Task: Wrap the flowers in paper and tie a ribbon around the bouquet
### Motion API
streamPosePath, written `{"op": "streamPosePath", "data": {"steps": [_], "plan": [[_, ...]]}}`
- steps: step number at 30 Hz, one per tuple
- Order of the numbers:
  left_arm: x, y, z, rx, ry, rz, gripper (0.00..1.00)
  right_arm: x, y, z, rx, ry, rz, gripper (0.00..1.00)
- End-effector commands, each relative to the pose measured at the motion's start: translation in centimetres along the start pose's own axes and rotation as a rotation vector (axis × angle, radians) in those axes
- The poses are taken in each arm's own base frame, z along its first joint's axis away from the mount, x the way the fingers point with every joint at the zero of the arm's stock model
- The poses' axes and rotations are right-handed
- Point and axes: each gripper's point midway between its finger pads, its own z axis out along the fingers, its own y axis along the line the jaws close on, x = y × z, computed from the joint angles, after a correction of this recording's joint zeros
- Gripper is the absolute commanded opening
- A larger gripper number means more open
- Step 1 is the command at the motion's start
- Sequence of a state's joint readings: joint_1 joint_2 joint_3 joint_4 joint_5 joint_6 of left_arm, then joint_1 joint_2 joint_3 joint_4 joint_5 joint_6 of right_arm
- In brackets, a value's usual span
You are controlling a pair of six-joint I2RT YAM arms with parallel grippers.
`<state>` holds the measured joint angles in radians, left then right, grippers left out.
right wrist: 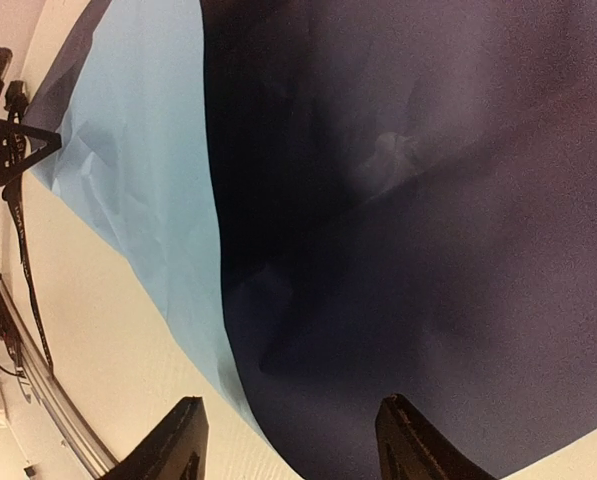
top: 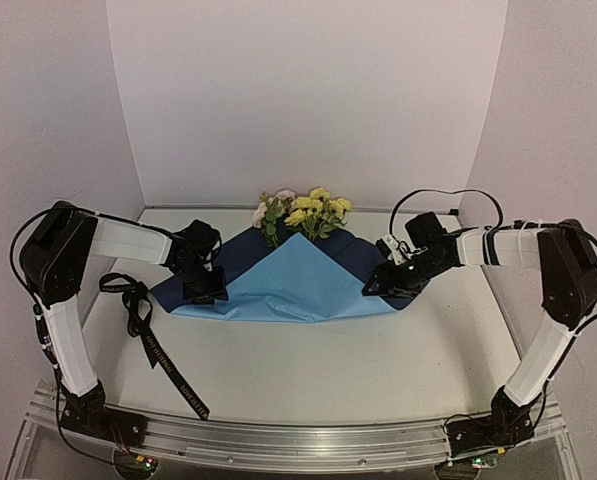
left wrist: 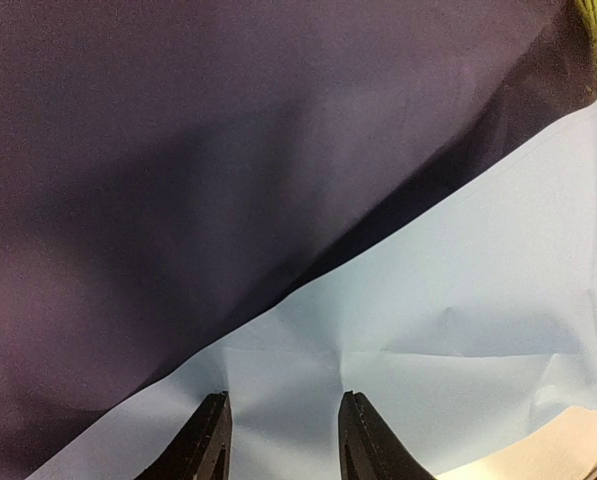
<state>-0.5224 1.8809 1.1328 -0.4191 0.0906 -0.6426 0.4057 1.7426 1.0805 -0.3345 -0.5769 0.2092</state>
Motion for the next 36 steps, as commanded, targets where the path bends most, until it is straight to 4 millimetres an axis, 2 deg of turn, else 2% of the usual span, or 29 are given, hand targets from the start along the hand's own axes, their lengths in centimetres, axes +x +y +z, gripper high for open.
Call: {"op": "streamPosePath", "data": {"steps": [1,8,10,13,14,19,27,36], "plan": [[-0.2,1.6,0.4,-0.060,0.011,0.002,0.39,-0.6,1.1,0.4,-0.063,-0.006,-0.027,0.50],[-0.1,1.8,0.5,-0.065,0.016,0.002,0.39,-0.3,0.8,1.0,-0.062,0.019,-0.011,0.33],[0.0,1.9,0.5,-0.067,0.019,0.002,0.39,-0.5,0.7,1.0,-0.052,0.019,-0.007,0.23],[-0.1,2.0,0.5,-0.070,0.020,0.003,0.39,-1.1,0.3,0.8,-0.015,0.015,0.000,0.03],[-0.1,2.1,0.5,-0.072,0.019,0.003,0.39,-1.4,0.1,0.6,0.001,0.013,0.001,0.00],[0.0,2.5,0.7,-0.082,0.028,0.002,0.39,-1.7,-1.5,0.4,0.112,0.041,0.014,0.00],[-0.1,2.7,0.8,-0.083,0.031,0.000,0.39,0.1,-5.1,1.8,0.268,0.147,0.083,0.00],[-0.8,2.1,0.2,-0.072,0.012,0.016,0.40,0.2,-5.9,2.5,0.313,0.152,0.115,0.00]]}}
